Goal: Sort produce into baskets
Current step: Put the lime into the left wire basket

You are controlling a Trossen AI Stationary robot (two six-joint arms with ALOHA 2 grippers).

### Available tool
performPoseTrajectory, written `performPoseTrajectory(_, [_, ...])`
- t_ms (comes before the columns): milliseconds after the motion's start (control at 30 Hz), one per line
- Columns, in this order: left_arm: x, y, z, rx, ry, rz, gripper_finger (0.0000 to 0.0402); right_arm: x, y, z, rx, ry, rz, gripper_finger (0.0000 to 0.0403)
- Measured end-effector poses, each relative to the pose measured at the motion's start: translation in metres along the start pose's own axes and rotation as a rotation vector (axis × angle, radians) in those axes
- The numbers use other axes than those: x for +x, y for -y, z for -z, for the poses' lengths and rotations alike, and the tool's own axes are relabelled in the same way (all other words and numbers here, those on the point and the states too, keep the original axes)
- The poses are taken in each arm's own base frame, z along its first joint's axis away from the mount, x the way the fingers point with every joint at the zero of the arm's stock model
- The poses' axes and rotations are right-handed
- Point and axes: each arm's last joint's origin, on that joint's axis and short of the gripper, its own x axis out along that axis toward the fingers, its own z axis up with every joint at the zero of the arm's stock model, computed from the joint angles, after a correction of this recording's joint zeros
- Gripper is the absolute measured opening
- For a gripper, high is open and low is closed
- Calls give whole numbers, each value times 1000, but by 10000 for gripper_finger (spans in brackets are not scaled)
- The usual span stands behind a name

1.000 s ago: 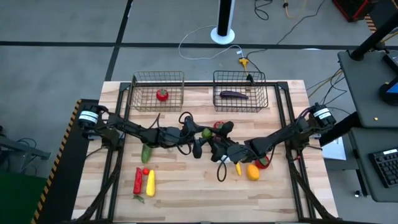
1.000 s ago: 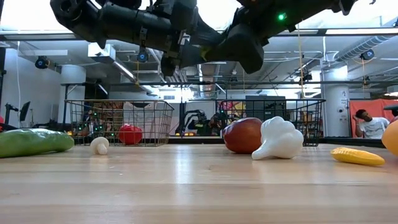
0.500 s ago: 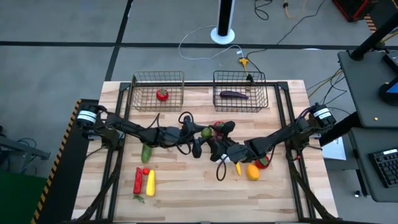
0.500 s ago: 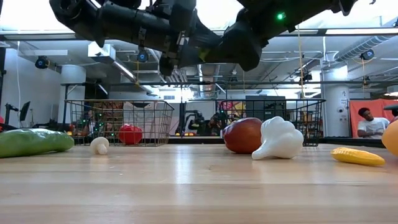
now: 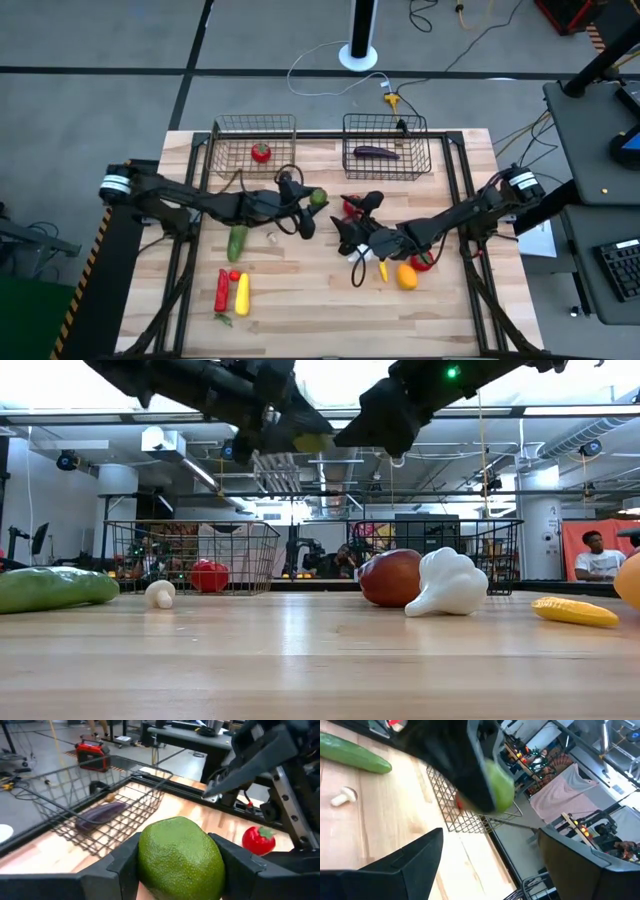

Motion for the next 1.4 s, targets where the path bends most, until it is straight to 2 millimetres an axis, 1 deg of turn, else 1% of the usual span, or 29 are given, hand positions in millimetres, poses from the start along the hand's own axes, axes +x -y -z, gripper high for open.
performPoseTrajectory(100, [-14, -10, -11, 15, -28, -46, 182, -1, 3, -2, 14, 6, 3, 317])
performPoseTrajectory(233, [-35, -34, -25, 47, -80, -183, 182, -3, 8, -5, 26, 14, 6, 317])
performPoseTrajectory(333, [-50, -62, -37, 78, -125, -370, 182, -4, 10, -6, 36, 20, 5, 313])
performPoseTrajectory(467, [-64, -105, -55, 88, -285, -589, 182, -3, 10, -6, 76, 20, 1, 311])
performPoseTrajectory(533, [-68, -126, -61, 57, -385, -648, 182, -2, 10, -5, 87, 17, 2, 311])
performPoseTrajectory(600, [-68, -144, -64, 22, -484, -682, 182, -1, 11, -4, 93, 15, 2, 311])
performPoseTrajectory(700, [-64, -167, -61, -19, -616, -683, 182, 1, 12, -4, 103, 10, 3, 311])
performPoseTrajectory(867, [-51, -193, -47, -24, -770, -659, 186, 1, 11, -3, 96, 7, 4, 311])
performPoseTrajectory(967, [-43, -202, -39, -12, -830, -673, 203, 1, 10, -2, 81, -2, 0, 311])
performPoseTrajectory(1033, [-39, -207, -34, 0, -864, -675, 207, 2, 11, -1, 80, -4, 2, 311])
performPoseTrajectory(1200, [-31, -217, -24, 7, -925, -689, 205, 3, 11, -1, 78, -6, 4, 311])
performPoseTrajectory(1400, [-27, -227, -17, 11, -969, -705, 204, 3, 11, -1, 82, -8, 3, 311])
